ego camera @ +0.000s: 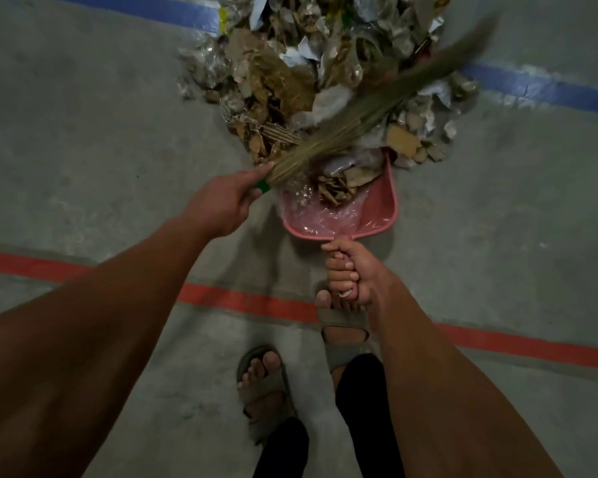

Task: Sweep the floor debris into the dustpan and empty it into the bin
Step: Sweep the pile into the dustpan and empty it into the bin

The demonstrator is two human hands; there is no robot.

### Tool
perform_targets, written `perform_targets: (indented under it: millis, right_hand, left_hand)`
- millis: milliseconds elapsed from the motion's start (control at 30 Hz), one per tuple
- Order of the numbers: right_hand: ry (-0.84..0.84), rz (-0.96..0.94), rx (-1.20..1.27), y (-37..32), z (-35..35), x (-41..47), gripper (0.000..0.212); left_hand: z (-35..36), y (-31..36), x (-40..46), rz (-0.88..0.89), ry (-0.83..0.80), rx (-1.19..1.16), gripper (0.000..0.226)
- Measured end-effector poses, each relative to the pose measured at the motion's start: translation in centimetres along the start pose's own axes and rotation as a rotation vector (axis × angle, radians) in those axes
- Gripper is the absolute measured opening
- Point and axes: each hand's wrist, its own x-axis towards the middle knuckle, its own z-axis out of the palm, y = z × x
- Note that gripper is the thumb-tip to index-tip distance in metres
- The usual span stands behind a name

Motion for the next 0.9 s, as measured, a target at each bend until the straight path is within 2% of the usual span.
perform_targets:
  millis: [167,400,600,733,833,900]
  right_hand:
    - [0.038,0.001,-0.021,-0.6,0.8,-0.7,0.047]
    - [0.08,-0.021,-0.116,2.3,3.1,-4.2,0.05]
    - [0.086,-0.091,-0.124,5.4,6.4,-10.1,0.042]
    - [0.003,-0.103,-0.13,6.7,8.1,-14.1,0.03]
    - [-0.02,-0.103,-0.126,7.0,10.3,-17.9,0.034]
    - [-0.022,-0.13,-0.13,7.0,12.2,-20.4,0.023]
  left_hand:
    - [2.1,0.6,-2.3,-0.02,-0.073,-0.054,0.056]
    - [1.8,2.7,-7.4,-0.02,-0.064,-0.072,0.057]
    - [-2.1,8.1,-11.7,0.027,-0.055,-0.012,0.062]
    - [-5.2,12.2,-14.3,0.014,-0.066,0.021,0.063]
    - [-7.9,15.1,-16.1,0.012,-0.07,0.019,0.066]
    - [-9.6,16.8,-16.9,0.013,-0.076,0.005,0.067]
